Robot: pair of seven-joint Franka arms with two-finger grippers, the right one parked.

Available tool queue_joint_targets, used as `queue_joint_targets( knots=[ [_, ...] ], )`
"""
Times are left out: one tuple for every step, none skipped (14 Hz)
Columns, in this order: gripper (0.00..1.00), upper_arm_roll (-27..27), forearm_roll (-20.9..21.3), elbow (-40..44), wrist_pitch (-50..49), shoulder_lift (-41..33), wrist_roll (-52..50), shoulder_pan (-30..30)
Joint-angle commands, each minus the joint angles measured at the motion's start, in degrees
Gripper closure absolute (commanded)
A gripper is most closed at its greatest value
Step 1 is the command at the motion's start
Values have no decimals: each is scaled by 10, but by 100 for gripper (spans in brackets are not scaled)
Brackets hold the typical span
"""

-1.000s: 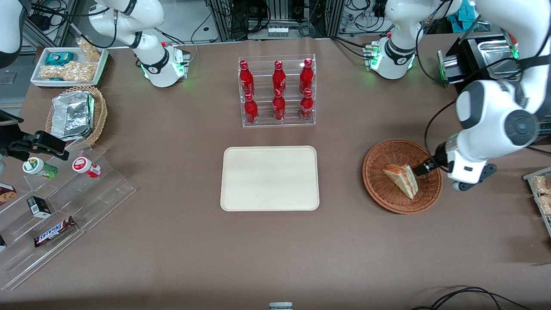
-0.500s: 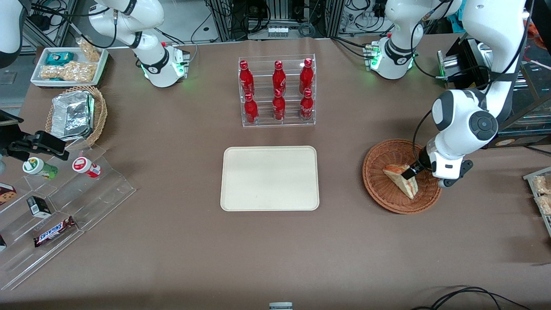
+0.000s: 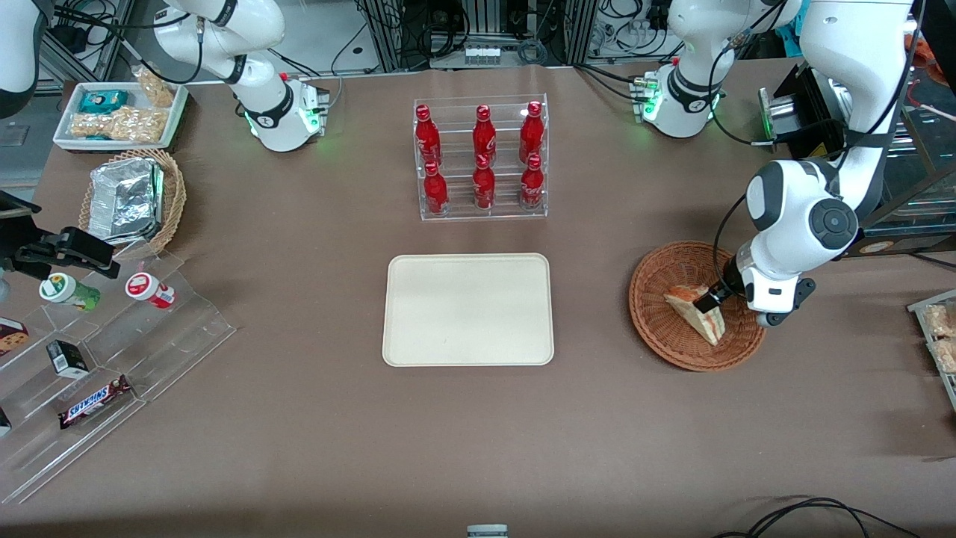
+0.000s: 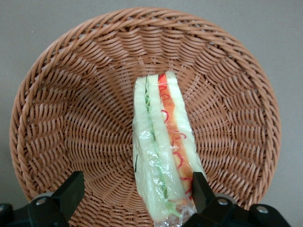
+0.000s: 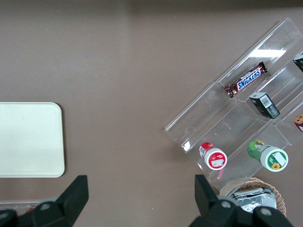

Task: Place sandwich from basket to tray
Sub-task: 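Lower the left gripper and close it on the wrapped sandwich, then lift the sandwich and carry it over the cream tray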

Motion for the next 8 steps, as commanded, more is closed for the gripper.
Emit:
queue_joint_targets(
  knots=[
    [0,-1,-4,19,1,-4,-27,-1],
    [0,-1,-4,23,1,-4,-39,-1],
    [0,-1,-4,26,2,-2,-54,-2],
    [0,-1,-5,30,2,0,-74,-2],
    [0,-1,-4,35,2,4,-93,-3],
    [0,-2,-4,35,6,11,-110,-5],
    [0,-2,-2,35,8,23,-113,-10],
    [0,-2,0,36,13,32,-113,-12]
  ],
)
